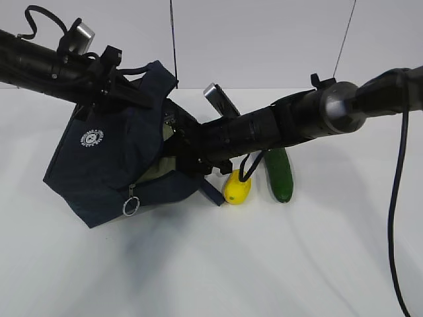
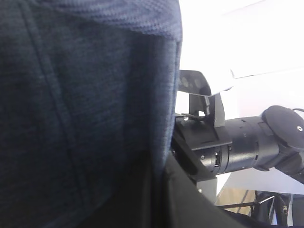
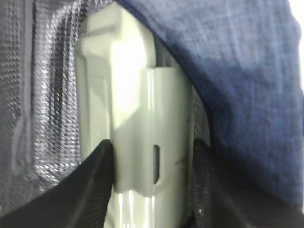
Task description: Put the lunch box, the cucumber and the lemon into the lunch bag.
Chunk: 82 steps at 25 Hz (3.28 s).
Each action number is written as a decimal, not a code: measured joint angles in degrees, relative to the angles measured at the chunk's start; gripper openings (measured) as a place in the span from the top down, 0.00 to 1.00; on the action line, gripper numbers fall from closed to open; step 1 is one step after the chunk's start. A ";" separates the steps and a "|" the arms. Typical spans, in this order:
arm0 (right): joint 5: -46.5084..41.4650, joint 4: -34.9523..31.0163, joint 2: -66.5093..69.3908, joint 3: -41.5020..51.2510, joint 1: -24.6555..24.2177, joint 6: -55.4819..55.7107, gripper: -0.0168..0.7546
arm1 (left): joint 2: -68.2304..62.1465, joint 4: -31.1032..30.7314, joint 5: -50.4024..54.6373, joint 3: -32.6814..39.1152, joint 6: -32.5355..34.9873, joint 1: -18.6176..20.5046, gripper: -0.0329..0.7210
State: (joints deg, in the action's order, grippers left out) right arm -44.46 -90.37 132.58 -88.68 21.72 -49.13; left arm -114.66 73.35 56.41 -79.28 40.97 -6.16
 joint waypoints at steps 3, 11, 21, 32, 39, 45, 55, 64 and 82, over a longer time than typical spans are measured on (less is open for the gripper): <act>0.00 0.22 0.00 -0.02 0.00 0.58 0.51 | 0.00 -0.13 -0.03 0.00 0.00 0.00 0.97; -0.45 3.06 0.00 -0.33 0.03 1.86 0.48 | 0.00 -0.49 -0.03 0.00 0.00 0.00 0.97; -7.16 5.54 0.00 -5.31 -0.34 3.06 0.36 | 0.00 -0.93 0.16 0.00 0.00 0.00 0.97; -13.96 23.91 0.00 -14.36 -2.80 7.39 0.36 | 0.00 1.74 5.67 0.00 0.00 1.98 0.97; -19.42 42.17 0.00 -23.70 -3.03 20.45 0.36 | 0.00 1.97 8.38 0.00 0.00 4.32 0.97; -25.07 56.87 0.00 -33.35 -3.03 31.21 0.36 | 0.00 1.97 8.63 0.00 0.00 4.46 0.97; -26.05 75.42 -1.64 -37.69 -3.03 46.05 0.36 | 0.00 1.37 8.75 0.00 0.00 4.46 0.97; -26.26 84.48 -10.12 -31.68 -3.03 52.29 0.36 | 0.00 1.05 9.10 0.00 0.00 4.46 0.97; -26.28 88.08 -11.57 -18.73 -3.06 58.61 0.36 | 0.00 0.35 10.13 0.00 0.00 4.46 0.97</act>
State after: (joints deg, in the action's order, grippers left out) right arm -70.74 -2.29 121.01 -107.41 18.66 9.48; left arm -114.66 73.70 66.54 -79.28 40.97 -1.70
